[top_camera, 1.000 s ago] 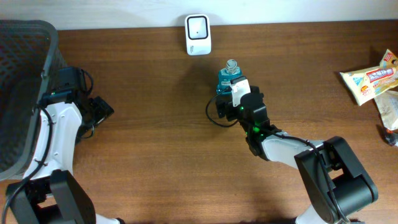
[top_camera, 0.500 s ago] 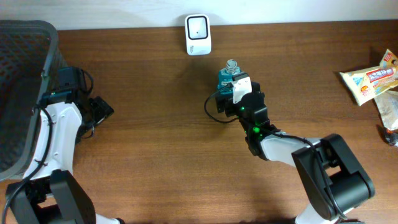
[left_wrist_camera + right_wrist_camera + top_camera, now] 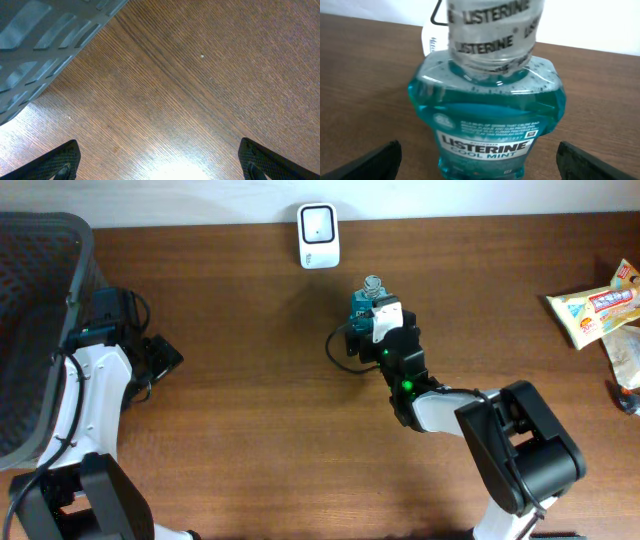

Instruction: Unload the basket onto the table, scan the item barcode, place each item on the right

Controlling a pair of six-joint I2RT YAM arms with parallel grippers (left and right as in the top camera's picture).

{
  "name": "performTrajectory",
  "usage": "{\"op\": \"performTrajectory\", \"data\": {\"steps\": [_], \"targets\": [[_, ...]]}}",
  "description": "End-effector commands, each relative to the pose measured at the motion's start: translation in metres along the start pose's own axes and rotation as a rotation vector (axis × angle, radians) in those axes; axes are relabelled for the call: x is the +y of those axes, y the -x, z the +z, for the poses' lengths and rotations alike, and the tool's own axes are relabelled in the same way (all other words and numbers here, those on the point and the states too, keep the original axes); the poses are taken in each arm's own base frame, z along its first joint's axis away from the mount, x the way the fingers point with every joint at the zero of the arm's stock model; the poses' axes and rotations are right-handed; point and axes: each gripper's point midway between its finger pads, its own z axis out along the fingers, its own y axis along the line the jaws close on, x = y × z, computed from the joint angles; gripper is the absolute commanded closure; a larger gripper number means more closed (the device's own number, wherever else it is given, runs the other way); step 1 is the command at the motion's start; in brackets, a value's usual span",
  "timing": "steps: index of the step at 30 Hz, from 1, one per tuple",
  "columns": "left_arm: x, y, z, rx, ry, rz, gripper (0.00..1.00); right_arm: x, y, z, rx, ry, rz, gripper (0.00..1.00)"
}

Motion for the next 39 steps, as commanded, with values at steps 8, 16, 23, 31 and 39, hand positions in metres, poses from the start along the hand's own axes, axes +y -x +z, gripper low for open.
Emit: {"op": "performTrajectory", "data": {"steps": [8,16,23,31,39], "targets": [[0.003,0.000,0.003,0.006,0.011,-0.009,0.01,0.000,0.027,0.011,-0.064,-0.023,0.033,0.01],[0.003,0.000,0.003,0.006,0.011,-0.009,0.01,-0.001,0.028,0.013,-0.068,-0.029,0.034,0.02],[0.004,0.000,0.003,0.006,0.011,-0.009,0.01,-0.016,0.027,0.015,-0.063,-0.054,0.043,0.01],[0.003,0.000,0.003,0.006,0.011,-0.009,0.01,-0.014,0.031,0.016,-0.074,-0.042,0.088,0.05],[0.004,0.000,0.003,0.006,0.011,-0.009,0.01,-0.011,0.029,0.019,-0.069,-0.027,0.087,0.04]]}}
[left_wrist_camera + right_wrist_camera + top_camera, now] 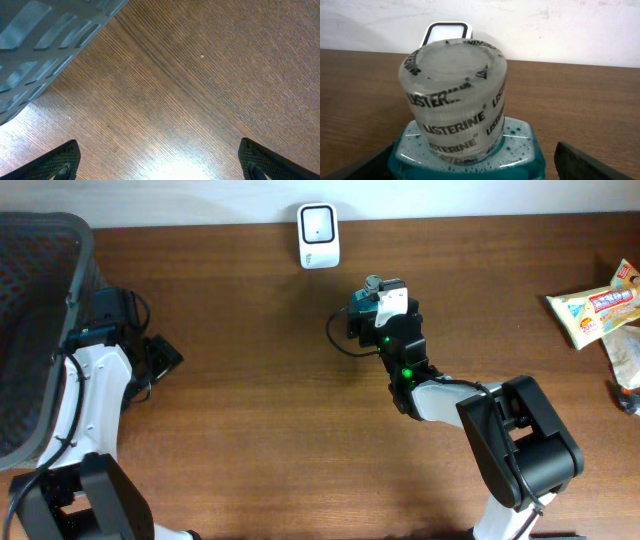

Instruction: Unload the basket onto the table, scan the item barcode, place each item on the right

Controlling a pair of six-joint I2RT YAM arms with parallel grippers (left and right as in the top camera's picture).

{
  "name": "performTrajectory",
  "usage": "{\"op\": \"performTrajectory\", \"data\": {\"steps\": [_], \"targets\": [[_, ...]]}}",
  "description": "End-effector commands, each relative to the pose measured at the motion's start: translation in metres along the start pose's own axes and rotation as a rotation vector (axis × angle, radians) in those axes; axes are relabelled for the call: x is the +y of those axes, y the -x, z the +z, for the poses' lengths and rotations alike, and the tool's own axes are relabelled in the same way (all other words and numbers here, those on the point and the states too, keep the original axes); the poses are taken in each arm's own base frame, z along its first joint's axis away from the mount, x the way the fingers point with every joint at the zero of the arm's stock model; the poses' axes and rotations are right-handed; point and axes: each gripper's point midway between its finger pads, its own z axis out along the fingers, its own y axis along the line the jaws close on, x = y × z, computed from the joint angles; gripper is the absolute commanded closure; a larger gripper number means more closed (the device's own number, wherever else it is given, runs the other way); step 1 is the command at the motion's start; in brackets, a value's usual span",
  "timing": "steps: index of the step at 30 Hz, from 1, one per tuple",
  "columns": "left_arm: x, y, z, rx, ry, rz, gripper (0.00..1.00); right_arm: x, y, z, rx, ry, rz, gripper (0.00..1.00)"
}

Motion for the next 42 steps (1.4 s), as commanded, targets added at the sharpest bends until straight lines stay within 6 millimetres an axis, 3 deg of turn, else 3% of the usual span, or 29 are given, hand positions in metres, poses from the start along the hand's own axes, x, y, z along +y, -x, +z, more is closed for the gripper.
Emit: {"op": "performTrajectory", "data": {"steps": [1,11,23,28,32,38,40,42], "targets": [[0.004,0.000,0.003,0.006,0.011,-0.009,0.01,0.000,-0.001,0.007,-0.002,0.003,0.013,0.04],[0.003,0.000,0.003,0.006,0.011,-0.008,0.01,0.001,0.009,0.010,-0.024,0.002,0.016,0.18],[0.004,0.000,0.003,0.006,0.011,-0.008,0.01,0.003,0.021,0.010,-0.071,0.007,0.024,0.19],[0.004,0.000,0.003,0.006,0.011,-0.008,0.01,0.003,0.031,0.007,-0.092,0.008,0.024,0.32],[0.004,0.000,0.003,0.006,0.011,-0.009,0.01,0.004,0.035,0.009,-0.099,0.009,0.025,0.36],[0.004,0.000,0.003,0.006,0.011,-0.008,0.01,0.004,0.039,0.010,-0.108,0.010,0.027,0.34],[0.003,0.000,0.003,0.006,0.011,-0.009,0.01,0.004,0.039,0.010,-0.109,0.010,0.027,0.19],[0.004,0.000,0.003,0.006,0.011,-0.008,0.01,0.004,0.041,0.009,-0.113,0.011,0.028,0.14]]}}
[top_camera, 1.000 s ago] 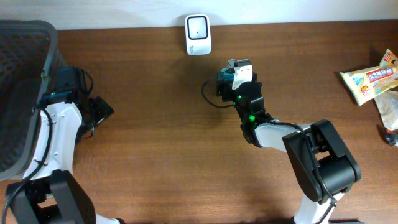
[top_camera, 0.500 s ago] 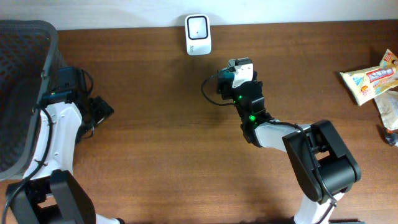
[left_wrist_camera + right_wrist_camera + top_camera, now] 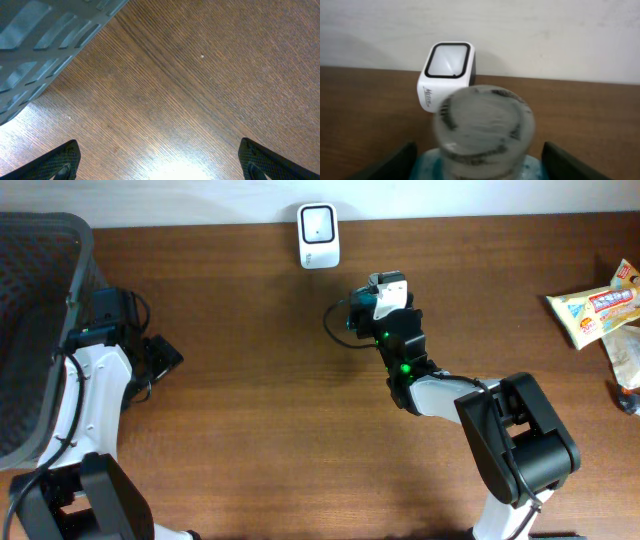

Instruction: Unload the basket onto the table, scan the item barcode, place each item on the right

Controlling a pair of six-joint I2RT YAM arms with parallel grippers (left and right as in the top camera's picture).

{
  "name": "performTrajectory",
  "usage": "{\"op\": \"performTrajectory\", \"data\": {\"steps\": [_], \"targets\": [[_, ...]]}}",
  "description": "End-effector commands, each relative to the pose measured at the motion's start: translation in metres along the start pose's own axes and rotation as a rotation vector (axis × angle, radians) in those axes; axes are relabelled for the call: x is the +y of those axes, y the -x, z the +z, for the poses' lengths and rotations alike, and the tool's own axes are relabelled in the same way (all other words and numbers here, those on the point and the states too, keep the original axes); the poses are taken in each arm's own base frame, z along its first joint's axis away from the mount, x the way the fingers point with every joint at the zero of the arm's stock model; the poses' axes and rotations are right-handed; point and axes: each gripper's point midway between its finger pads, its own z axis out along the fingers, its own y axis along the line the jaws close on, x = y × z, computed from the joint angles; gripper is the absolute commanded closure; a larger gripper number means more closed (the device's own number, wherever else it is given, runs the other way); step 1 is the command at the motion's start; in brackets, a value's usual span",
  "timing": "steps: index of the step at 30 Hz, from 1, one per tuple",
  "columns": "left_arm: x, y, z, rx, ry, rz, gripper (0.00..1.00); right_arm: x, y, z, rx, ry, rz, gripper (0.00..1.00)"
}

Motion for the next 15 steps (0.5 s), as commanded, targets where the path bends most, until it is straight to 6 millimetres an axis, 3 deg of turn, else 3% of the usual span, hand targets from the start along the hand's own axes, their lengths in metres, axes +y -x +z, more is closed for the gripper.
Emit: {"op": "performTrajectory", "data": {"steps": [1,10,15], "targets": [[0.004,0.000,0.003,0.006,0.011,-0.009,0.01,0.000,0.021,0.003,-0.048,-0.001,0.017,0.14],[0.003,0.000,0.003,0.006,0.011,-0.008,0.01,0.001,0.036,-0.001,-0.078,0.002,0.021,0.15],[0.003,0.000,0.003,0.006,0.011,-0.008,0.01,0.002,0.045,-0.002,-0.082,0.002,0.014,0.25]]}}
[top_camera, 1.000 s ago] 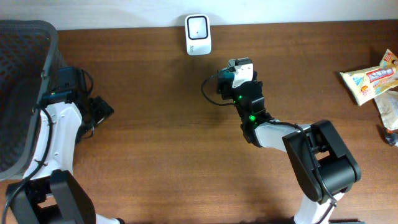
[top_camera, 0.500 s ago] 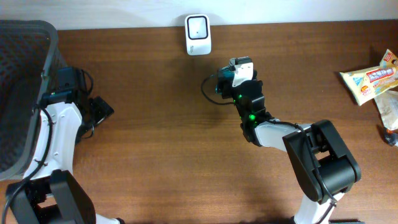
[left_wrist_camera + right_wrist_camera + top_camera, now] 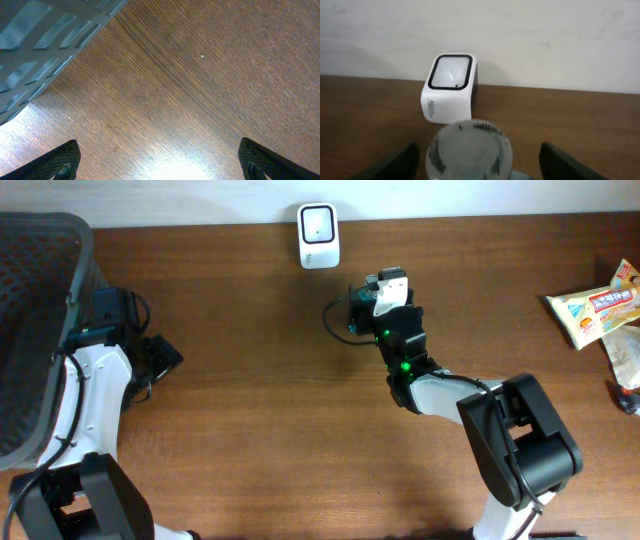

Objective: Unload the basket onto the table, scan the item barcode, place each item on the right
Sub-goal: 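Move the held bottle forward toward the white scanner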

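Note:
A teal Listerine mouthwash bottle (image 3: pixel 360 304) with a clear cap (image 3: pixel 470 150) is between the fingers of my right gripper (image 3: pixel 372 296), which is shut on it. In the right wrist view the gripper (image 3: pixel 477 162) has dark fingers (image 3: pixel 395 162) on either side of the cap, and most of the bottle's body is hidden below the frame. The white barcode scanner (image 3: pixel 318 222) stands at the table's back edge, just beyond and left of the bottle, its window (image 3: pixel 451 71) facing up and forward. My left gripper (image 3: pixel 160 167) hangs open over bare wood at the far left.
A dark mesh basket (image 3: pixel 40 330) fills the left edge, its rim (image 3: pixel 55 30) close to the left gripper. Snack packets (image 3: pixel 595 305) lie at the right edge. A white wall runs right behind the scanner. A black cable (image 3: pixel 335 340) loops beside the bottle.
My right gripper, still holding the bottle, has shifted slightly toward the scanner; the cap now sits lower in the wrist view and the scanner shows in full. The left arm is unchanged.
At first the bottle stood in front of my open right gripper, label showing. Then the gripper was closer, looking at the cap. Later its fingers had closed in beside the bottle, and now bottle and gripper are nearer the scanner. The left arm stayed still.

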Controlling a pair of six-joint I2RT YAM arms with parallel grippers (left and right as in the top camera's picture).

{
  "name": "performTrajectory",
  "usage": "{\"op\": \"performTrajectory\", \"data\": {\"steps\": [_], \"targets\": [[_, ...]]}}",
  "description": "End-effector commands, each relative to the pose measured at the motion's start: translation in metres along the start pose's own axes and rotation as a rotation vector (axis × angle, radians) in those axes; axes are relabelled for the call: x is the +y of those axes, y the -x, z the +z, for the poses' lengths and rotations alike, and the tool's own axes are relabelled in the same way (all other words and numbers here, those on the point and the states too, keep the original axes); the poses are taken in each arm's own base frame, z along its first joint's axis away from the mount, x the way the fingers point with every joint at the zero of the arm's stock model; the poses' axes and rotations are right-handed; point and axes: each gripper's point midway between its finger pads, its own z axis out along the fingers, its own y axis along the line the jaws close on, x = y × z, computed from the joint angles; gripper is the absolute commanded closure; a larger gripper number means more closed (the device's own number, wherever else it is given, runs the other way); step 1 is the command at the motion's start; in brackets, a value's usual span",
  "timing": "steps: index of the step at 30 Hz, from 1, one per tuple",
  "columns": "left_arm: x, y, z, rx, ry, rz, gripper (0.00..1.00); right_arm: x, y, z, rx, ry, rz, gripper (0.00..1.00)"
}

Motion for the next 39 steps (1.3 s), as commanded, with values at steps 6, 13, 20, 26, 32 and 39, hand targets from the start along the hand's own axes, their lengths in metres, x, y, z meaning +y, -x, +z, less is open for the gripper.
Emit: {"op": "performTrajectory", "data": {"steps": [6,13,20,26,32,39], "targets": [[0.0035,-0.0001,0.0034,0.006,0.011,-0.009,0.01,-0.0047,0.0301,0.0027,0.006,-0.038,-0.021,0.26],[0.0035,0.0000,0.0034,0.006,0.011,-0.008,0.01,-0.0040,0.0305,0.0063,0.035,-0.040,-0.026,0.35],[0.0035,-0.0001,0.0034,0.006,0.011,-0.008,0.01,-0.0037,0.0333,0.0064,0.024,-0.039,-0.024,0.47],[0.0035,-0.0001,0.0034,0.006,0.011,-0.008,0.01,-0.0031,0.0359,0.0065,0.014,-0.037,-0.022,0.57],[0.0035,0.0000,0.0034,0.006,0.011,-0.008,0.01,-0.0031,0.0367,0.0062,0.012,-0.037,-0.022,0.63],[0.0035,0.0000,0.0034,0.006,0.011,-0.009,0.01,0.0032,0.0356,0.0045,0.024,-0.019,-0.025,0.76]]}}
